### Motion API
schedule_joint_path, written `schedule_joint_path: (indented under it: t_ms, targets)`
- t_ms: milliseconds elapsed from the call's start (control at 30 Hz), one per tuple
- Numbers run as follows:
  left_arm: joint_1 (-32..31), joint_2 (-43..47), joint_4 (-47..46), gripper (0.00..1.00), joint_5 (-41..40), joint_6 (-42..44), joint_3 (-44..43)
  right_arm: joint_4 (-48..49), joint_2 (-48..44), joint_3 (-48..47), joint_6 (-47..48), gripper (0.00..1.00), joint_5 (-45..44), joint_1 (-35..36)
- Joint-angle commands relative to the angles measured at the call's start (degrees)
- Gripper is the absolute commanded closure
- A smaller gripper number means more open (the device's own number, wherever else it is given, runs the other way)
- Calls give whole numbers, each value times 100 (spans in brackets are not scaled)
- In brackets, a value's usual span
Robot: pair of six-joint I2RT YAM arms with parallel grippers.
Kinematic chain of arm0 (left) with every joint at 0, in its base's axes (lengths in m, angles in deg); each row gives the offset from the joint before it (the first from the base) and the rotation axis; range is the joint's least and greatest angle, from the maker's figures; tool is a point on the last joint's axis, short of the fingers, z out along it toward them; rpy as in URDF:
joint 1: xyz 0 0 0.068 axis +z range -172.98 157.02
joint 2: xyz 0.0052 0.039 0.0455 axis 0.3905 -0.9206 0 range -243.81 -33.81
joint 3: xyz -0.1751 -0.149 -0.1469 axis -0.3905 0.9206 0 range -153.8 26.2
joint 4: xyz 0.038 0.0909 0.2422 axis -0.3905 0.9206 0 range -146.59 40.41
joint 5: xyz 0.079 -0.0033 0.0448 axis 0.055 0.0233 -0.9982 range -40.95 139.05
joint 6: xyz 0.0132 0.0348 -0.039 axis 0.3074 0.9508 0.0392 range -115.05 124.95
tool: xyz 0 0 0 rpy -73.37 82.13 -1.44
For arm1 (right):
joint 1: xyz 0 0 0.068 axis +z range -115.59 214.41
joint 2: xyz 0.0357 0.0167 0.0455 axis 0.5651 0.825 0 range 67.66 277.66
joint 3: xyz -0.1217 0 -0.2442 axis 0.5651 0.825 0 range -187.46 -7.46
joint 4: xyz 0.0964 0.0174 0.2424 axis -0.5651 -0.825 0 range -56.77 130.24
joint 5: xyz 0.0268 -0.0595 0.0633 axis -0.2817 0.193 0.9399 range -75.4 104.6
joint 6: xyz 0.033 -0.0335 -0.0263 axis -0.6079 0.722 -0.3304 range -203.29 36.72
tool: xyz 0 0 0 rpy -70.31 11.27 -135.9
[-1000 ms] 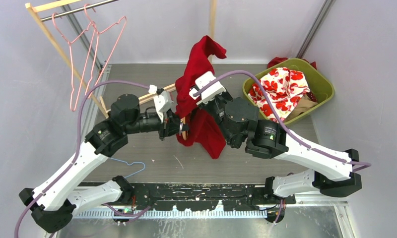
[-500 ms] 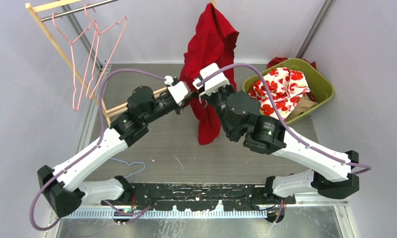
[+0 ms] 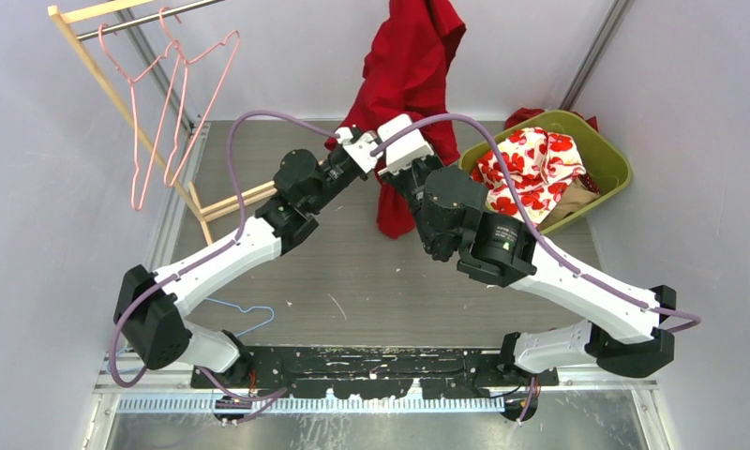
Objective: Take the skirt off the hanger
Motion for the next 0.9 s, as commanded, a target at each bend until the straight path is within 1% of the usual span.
schedule_joint_path:
  t_ms: [0, 67, 100, 200, 267, 333, 400, 500, 600, 733, 867]
  targets:
    - [20, 385, -1453, 100, 46, 219, -727, 248, -239, -176, -85, 95, 82, -91]
    - [24, 629, -1326, 100, 228, -266, -608, 259, -297, -114, -89, 95, 118, -181]
    - [31, 731, -1108, 100, 407, -438, -528, 277, -336, -73, -90, 95, 128, -227]
    - [25, 1349, 102, 100, 950, -1011, -621, 288, -449, 91, -202, 95, 211, -418]
    - [16, 1662, 391, 100, 1181, -1415, -581, 281, -495, 197, -333, 95, 304, -532]
    - [16, 1953, 540, 100, 1235, -1754, -513, 284, -497, 300, -446, 96, 400, -617]
    - [18, 2184, 484, 100, 1161, -2069, -451, 273, -423, 325, -564, 96, 477, -658]
    - [18, 2297, 663, 100, 945, -2021, -525, 269, -247, 241, -637, 95, 629, -662]
    - [16, 2215, 795, 100, 896, -1908, -588, 196, -78, 37, -692, 88, 719, -665]
    - [18, 2201, 690, 100, 891, -2045, -458, 34, -11, -149, -786, 74, 729, -664]
    - [18, 2259, 774, 100, 877, -2193, -408, 5, -138, -116, -785, 53, 498, -666]
